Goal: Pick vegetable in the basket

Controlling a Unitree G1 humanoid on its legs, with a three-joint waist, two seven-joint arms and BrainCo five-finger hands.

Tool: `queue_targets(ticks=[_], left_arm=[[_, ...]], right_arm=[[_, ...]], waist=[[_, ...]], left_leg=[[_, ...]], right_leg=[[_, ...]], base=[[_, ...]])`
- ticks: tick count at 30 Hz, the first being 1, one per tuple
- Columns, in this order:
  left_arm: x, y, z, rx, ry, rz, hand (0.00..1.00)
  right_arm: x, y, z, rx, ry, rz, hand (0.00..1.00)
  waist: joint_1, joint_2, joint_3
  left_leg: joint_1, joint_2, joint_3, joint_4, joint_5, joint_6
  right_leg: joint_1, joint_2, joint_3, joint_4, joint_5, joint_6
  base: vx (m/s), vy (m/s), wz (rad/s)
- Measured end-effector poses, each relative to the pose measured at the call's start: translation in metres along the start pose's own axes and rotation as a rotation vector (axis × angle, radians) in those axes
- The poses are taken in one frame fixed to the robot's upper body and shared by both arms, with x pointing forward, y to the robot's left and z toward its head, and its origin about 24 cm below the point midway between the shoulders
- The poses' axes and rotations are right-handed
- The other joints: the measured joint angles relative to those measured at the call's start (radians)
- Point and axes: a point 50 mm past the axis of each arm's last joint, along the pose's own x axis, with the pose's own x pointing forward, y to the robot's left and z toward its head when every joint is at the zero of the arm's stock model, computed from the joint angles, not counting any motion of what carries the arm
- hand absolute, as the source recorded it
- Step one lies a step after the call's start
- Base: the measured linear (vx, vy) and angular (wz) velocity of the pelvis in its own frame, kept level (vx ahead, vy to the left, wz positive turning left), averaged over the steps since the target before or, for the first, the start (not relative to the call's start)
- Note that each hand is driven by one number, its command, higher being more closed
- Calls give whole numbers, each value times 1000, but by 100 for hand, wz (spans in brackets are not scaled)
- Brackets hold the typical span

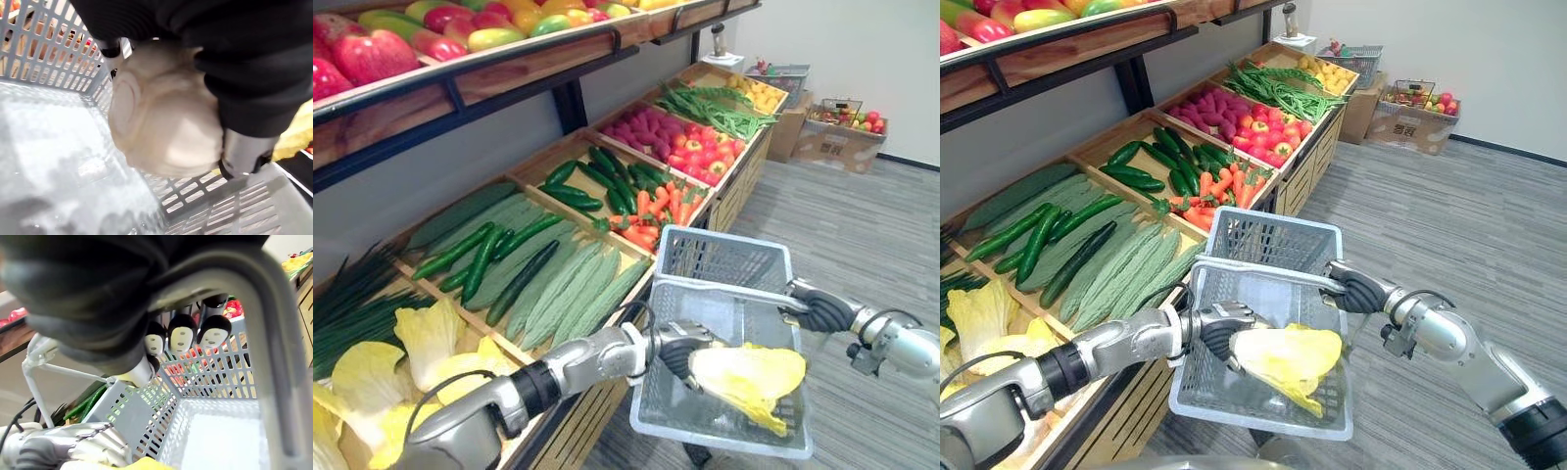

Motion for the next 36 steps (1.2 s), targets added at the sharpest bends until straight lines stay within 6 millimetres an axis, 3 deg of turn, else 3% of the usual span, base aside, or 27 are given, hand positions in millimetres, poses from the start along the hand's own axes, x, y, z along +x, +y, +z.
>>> queue_targets(ticks=[5, 6, 13, 25, 28, 30, 36], left_arm=[[2, 14, -17, 29, 87, 96, 100], [1, 18, -23, 25, 114, 130, 0], [-2, 21, -52, 60, 279, 166, 0], [4, 21, -45, 51, 247, 161, 0], [5, 31, -25, 82, 159, 205, 0], [4, 51, 1, 83, 41, 302, 0], [-14, 76, 64, 5, -272, 473, 0]], right_arm=[[0, 3, 5, 57, -21, 16, 100], [1, 5, 6, 85, -35, 15, 100], [3, 12, 10, 211, -78, -14, 100], [-3, 18, 1, 240, -33, 4, 100], [-13, 8, -8, 219, 16, -59, 100], [-28, -7, -18, 160, 85, -143, 100], [-53, -32, -23, 35, 161, -309, 100]], waist=[[2, -3, 23], [2, -3, 27], [2, -4, 50], [7, -17, 73], [19, -16, 74], [24, -17, 74], [24, -20, 73]], left_leg=[[-4, 0, -2, 0, 0, 0], [-5, 1, -4, 0, 0, 0], [-21, -1, -32, -1, 1, 6], [-34, -9, -79, -19, 8, 17], [-42, -13, -95, -21, 10, 20], [-56, -15, -127, -30, 14, 25], [-72, -26, -189, -47, 21, 36]], right_leg=[[-3, -1, -1, 3, 0, 0], [-4, -1, -2, 3, 0, 0], [-6, -19, -27, -8, 0, 0], [9, -44, -70, -20, -1, 0], [12, -52, -85, -22, -1, -1], [19, -65, -119, -20, -1, -1], [33, -90, -176, -20, -7, -1]], base=[[-74, -36, 1], [-60, -29, 4], [-31, -14, 11], [-65, -30, 12], [-76, -42, 18], [-95, -55, 35], [-83, -46, 29]])
